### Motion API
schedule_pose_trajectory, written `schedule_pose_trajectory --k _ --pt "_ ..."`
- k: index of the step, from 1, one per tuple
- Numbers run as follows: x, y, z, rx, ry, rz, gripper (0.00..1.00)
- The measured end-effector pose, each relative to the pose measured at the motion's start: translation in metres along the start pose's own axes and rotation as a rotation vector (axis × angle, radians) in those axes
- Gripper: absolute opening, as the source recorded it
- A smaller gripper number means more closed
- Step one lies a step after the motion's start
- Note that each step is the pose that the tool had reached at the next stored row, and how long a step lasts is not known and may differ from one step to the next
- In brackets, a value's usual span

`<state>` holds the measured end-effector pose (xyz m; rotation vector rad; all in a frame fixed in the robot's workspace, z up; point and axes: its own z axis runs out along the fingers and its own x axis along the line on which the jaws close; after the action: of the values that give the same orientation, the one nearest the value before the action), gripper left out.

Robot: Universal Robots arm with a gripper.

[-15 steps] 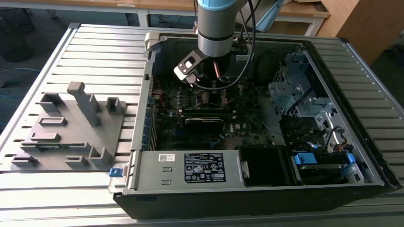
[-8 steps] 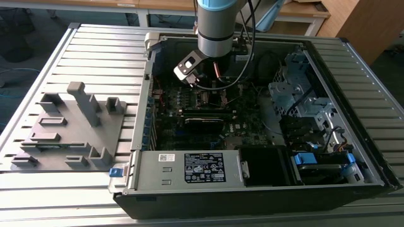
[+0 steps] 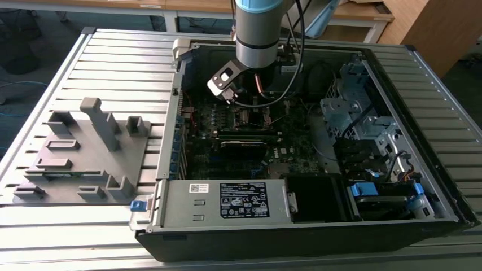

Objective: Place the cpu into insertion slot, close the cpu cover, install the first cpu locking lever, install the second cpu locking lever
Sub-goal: 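Place the cpu into insertion slot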

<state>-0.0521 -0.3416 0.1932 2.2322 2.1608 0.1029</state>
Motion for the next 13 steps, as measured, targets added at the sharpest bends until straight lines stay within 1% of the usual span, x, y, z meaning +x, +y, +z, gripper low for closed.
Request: schedule_pose_trajectory --k 13 --pt "0.0006 0.0 0.0005 0.0 0.0 0.0 0.54"
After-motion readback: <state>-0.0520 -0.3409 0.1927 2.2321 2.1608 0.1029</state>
